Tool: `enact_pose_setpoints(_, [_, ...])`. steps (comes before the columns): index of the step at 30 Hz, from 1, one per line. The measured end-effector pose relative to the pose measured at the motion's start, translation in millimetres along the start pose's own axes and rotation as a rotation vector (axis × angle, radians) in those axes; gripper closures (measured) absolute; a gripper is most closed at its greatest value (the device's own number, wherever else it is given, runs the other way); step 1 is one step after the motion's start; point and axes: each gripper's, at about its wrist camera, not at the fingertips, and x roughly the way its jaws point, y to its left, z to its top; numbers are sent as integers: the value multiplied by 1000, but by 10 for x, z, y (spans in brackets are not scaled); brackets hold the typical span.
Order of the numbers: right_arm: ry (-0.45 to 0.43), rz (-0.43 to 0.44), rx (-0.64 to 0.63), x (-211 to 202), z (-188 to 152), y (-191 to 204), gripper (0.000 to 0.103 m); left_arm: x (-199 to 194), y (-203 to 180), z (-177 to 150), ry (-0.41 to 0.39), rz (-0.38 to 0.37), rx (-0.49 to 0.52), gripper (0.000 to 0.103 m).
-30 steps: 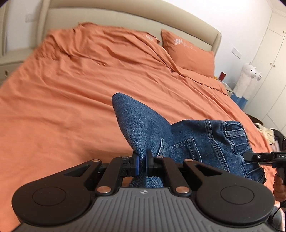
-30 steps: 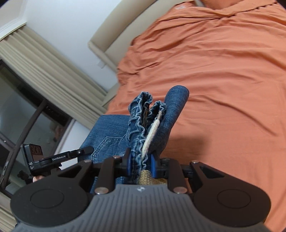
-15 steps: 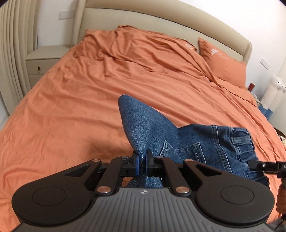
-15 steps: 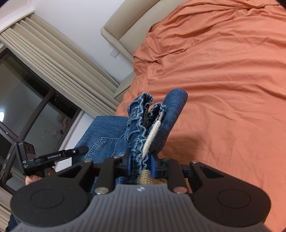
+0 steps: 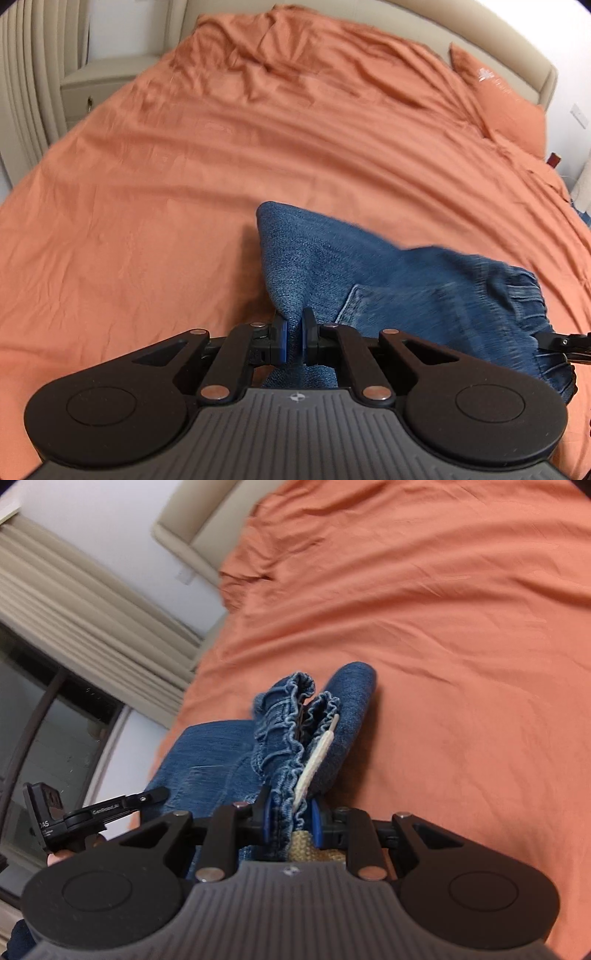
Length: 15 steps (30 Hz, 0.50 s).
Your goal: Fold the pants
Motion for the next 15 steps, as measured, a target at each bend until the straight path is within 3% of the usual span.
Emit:
enact_pose_setpoints(4, [23,-26,60,113,-63,-293,85,161,165,-95,22,-11,-32,91])
enact_pose_setpoints(10, [24,-61,62,231,-147,-395,79,231,256,-184,37,17,-45,80])
enact_pose_setpoints(15, [24,-148,-55,72,-81,-157,61,-12,175,-99,16,102,17,78])
